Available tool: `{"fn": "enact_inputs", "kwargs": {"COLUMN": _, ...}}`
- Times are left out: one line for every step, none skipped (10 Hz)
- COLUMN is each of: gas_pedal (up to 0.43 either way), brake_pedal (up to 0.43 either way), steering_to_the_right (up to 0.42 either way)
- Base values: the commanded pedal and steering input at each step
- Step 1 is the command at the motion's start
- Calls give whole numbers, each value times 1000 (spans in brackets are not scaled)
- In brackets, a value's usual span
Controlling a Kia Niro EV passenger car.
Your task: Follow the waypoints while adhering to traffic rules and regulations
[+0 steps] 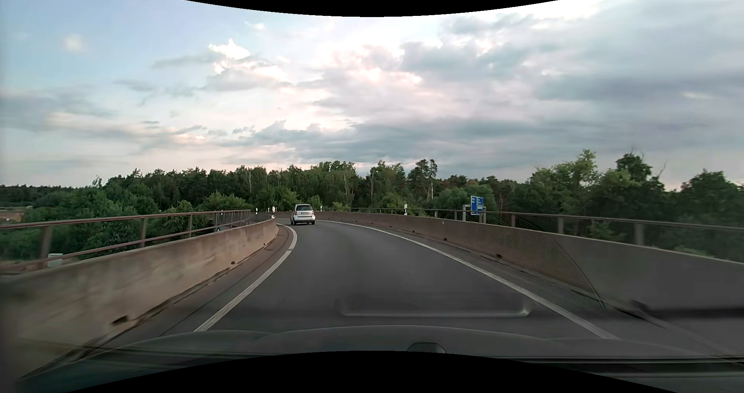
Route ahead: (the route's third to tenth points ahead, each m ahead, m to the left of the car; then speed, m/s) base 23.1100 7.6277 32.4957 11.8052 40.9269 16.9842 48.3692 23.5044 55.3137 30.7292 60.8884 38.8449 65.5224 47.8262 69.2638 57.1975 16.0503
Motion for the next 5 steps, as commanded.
{"fn": "enact_inputs", "kwargs": {"gas_pedal": 0, "brake_pedal": 152, "steering_to_the_right": -83}}
{"fn": "enact_inputs", "kwargs": {"gas_pedal": 0, "brake_pedal": 146, "steering_to_the_right": -84}}
{"fn": "enact_inputs", "kwargs": {"gas_pedal": 0, "brake_pedal": 140, "steering_to_the_right": -84}}
{"fn": "enact_inputs", "kwargs": {"gas_pedal": 0, "brake_pedal": 140, "steering_to_the_right": -84}}
{"fn": "enact_inputs", "kwargs": {"gas_pedal": 0, "brake_pedal": 128, "steering_to_the_right": -88}}
